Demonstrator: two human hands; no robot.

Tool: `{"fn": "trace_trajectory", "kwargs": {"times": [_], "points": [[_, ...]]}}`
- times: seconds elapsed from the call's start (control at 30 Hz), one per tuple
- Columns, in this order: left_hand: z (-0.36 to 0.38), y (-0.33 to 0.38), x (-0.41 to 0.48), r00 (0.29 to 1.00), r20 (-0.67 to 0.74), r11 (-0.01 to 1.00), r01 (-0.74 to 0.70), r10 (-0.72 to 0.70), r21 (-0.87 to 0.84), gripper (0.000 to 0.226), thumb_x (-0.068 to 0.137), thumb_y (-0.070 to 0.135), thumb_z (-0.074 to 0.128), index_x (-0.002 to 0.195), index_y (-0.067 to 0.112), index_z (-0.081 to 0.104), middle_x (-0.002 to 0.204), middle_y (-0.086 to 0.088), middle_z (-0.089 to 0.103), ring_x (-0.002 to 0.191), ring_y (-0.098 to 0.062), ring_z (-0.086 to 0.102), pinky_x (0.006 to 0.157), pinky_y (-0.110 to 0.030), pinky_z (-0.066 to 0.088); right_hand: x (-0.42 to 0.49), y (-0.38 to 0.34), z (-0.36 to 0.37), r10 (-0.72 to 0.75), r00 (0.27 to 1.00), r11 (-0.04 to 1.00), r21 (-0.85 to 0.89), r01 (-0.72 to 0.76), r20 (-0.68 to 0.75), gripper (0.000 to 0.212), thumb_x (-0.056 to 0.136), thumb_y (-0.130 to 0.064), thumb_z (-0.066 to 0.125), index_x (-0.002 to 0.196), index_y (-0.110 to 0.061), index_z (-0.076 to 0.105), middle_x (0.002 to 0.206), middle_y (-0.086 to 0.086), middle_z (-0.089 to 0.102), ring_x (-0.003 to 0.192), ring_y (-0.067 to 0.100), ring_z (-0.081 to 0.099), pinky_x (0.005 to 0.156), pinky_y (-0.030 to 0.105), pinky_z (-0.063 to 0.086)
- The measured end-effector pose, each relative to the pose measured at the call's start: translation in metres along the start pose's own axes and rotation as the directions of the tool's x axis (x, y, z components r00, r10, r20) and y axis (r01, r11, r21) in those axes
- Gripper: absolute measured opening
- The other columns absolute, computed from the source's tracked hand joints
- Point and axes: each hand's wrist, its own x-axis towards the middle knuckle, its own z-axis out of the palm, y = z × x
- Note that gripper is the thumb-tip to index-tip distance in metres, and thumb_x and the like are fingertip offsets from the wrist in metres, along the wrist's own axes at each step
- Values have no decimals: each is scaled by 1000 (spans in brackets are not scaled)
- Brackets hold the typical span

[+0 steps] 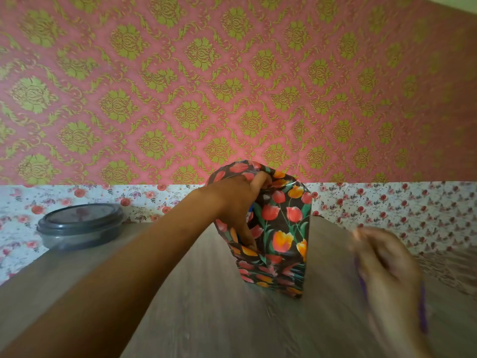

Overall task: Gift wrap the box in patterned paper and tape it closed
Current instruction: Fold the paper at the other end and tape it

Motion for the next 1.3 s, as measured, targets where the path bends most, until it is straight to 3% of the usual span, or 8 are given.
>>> {"fn": "trace_trajectory", "kwargs": {"times": [0.1, 0.23, 0.37, 0.47, 0.7, 0.8, 0.9, 1.3], "points": [[3, 2, -4, 1000, 2, 1000, 11, -11, -3, 120, 49, 46, 89, 139, 19, 16, 133, -8, 46, 119, -27, 47, 98, -41, 45, 21, -29, 42, -127, 934, 948, -237, 213, 334, 3, 75, -27, 69, 73, -27, 67, 68, -8, 69, 61, 2, 63, 62, 21, 50], [5, 2, -4, 1000, 5, 999, 19, -19, 39, 114, 49, 48, 89, 134, 18, 19, 117, -12, 52, 107, -29, 52, 89, -44, 49, 36, -30, 86, 26, 867, 770, -563, 301, 498, 15, 80, -32, 70, 66, -33, 64, 56, -16, 58, 61, 4, 59, 57, 23, 43], [3, 0, -4, 1000, -29, 998, -7, 9, 58, 107, 53, 47, 88, 132, 17, 21, 118, -11, 52, 109, -27, 50, 90, -42, 47, 32, -33, 98, 31, 861, 601, -698, 390, 508, 12, 84, -34, 65, 72, -32, 67, 59, -15, 57, 62, 6, 60, 61, 21, 42], [4, -1, -4, 999, -42, 998, -18, 20, 58, 113, 51, 48, 88, 134, 16, 19, 121, -10, 52, 112, -28, 51, 91, -42, 47, 31, -29, 97, 55, 869, 590, -718, 369, 491, 9, 83, -34, 66, 75, -31, 70, 66, -11, 66, 68, 10, 63, 87, 31, 47], [2, 1, -2, 1000, -21, 999, -2, 3, 36, 117, 47, 47, 90, 134, 17, 17, 118, -13, 54, 111, -30, 50, 89, -44, 47, 27, -11, 109, 105, 866, 529, -765, 367, 489, 23, 82, -35, 65, 61, -35, 55, 74, -7, 68, 86, 16, 61, 102, 42, 31], [0, 4, -4, 1000, -6, 999, 5, -5, 43, 114, 50, 43, 90, 133, 16, 18, 116, -12, 52, 109, -29, 48, 88, -40, 47, 30, -14, 114, 51, 881, 480, -786, 391, 470, 14, 77, -39, 67, 71, -32, 56, 74, -6, 66, 90, 21, 59, 95, 38, 30], [-1, 6, -7, 1000, -8, 999, 4, -4, 46, 108, 53, 43, 88, 131, 15, 19, 116, -9, 50, 107, -26, 47, 84, -34, 45, 39, -13, 111, 70, 913, 432, -838, 335, 401, 55, 58, -53, 76, 98, -28, 49, 88, -5, 57, 98, 24, 51, 77, 36, 24], [-6, 10, -6, 999, 28, 994, 40, -44, 106, 116, 50, 45, 89, 134, 14, 15, 94, -2, 38, 95, -23, 43, 74, -28, 37, 39, -1, 115, 7, 931, 312, -885, 345, 366, 77, 57, -62, 69, 112, -15, 42, 114, 5, 49, 107, 27, 41, 84, 36, 26]]}}
